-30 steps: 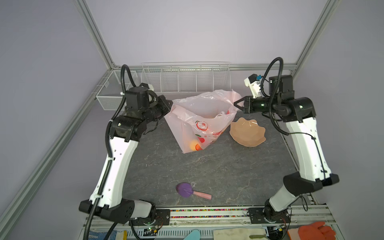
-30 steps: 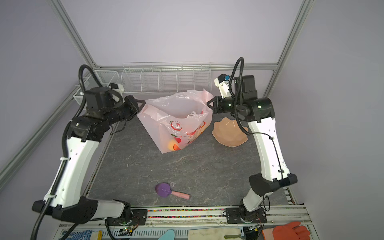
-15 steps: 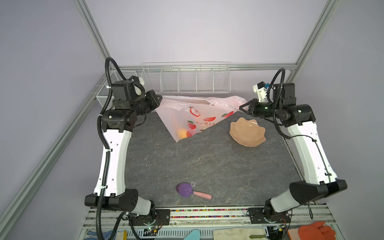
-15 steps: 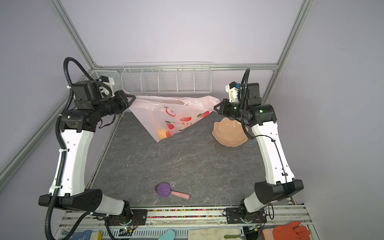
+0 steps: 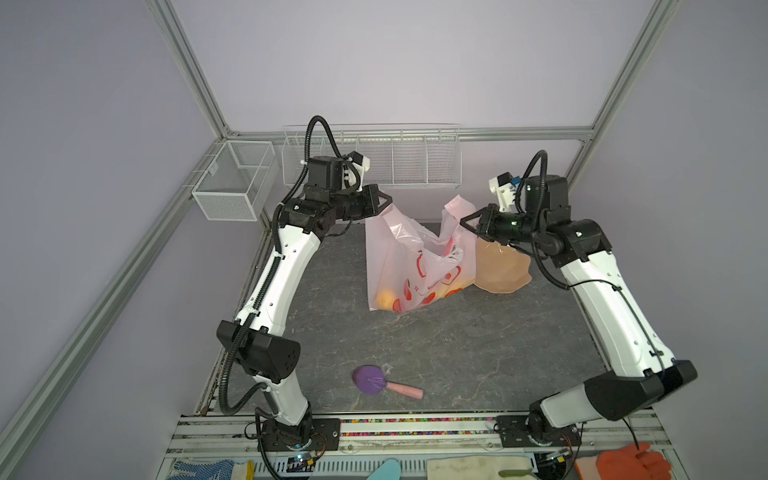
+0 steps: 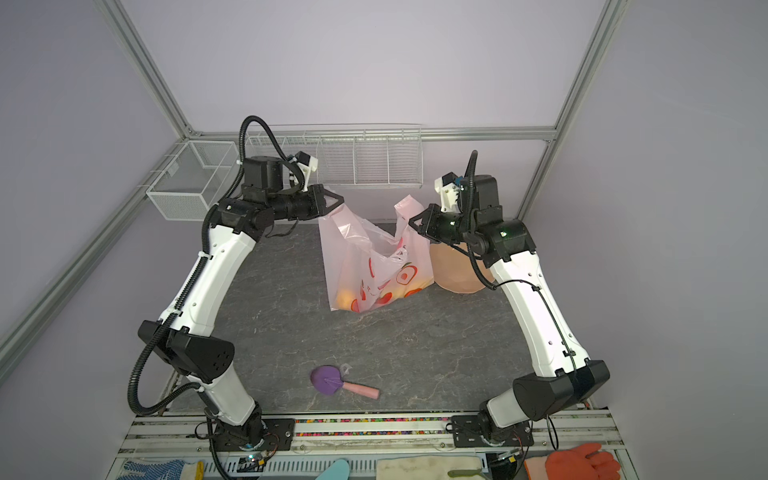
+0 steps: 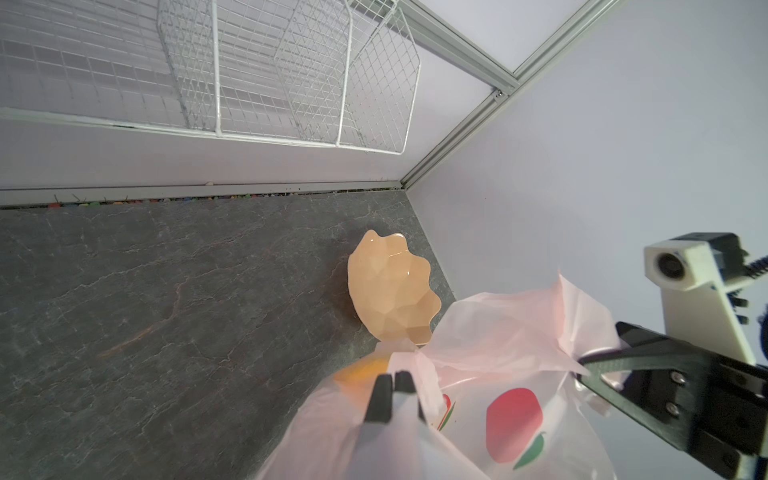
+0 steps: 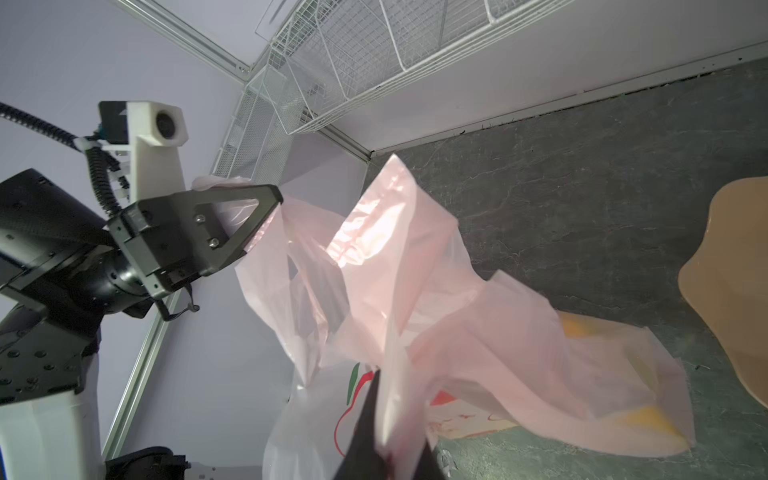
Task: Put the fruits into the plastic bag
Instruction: 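Lower the bag onto the table and open both grippers to release it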
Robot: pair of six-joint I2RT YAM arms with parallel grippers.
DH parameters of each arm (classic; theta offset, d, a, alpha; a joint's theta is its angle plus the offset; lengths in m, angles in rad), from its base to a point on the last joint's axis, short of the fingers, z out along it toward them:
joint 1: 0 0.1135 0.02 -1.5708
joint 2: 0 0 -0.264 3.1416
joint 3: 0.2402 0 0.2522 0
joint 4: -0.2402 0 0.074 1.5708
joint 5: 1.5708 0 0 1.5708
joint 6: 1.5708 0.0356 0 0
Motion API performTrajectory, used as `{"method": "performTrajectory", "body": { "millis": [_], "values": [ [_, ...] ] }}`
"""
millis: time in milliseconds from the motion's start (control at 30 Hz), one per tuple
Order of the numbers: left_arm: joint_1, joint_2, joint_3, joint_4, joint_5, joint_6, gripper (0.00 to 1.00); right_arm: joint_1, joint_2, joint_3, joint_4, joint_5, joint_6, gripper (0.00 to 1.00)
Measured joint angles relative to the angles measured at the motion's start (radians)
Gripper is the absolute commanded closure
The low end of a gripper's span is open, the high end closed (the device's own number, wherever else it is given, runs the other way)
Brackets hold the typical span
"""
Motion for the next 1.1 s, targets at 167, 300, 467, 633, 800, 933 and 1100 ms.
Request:
{"method": "performTrajectory", "body": {
  "millis": [167, 300, 467, 633, 800, 933, 1100],
  "values": [
    [0.027, -0.030, -0.100, 0.036, 0.064, 0.056, 1.00, 0.032, -0.015, -0.170, 0.046, 0.074, 0.058, 0.93],
    [0.039, -0.029, -0.152, 0.039, 0.088, 0.106, 1.00, 0.045, -0.015, -0.235, 0.064, 0.116, 0.093, 0.93],
    [0.051, -0.025, -0.172, 0.037, 0.105, 0.164, 1.00, 0.072, -0.026, -0.241, 0.087, 0.168, 0.121, 0.93],
    [0.076, -0.026, -0.215, 0.053, 0.126, 0.203, 1.00, 0.126, -0.084, -0.242, 0.090, 0.247, 0.142, 0.93],
    [0.099, -0.035, -0.287, 0.063, 0.146, 0.231, 0.87, 0.171, -0.142, -0.294, 0.123, 0.291, 0.163, 0.93],
    [0.098, -0.043, -0.332, 0.088, 0.151, 0.228, 0.66, 0.174, -0.125, -0.368, 0.162, 0.302, 0.177, 0.93],
    [0.100, -0.097, -0.400, 0.185, 0.108, 0.121, 0.35, 0.174, -0.089, -0.397, 0.172, 0.316, 0.176, 0.74]
  ]
}}
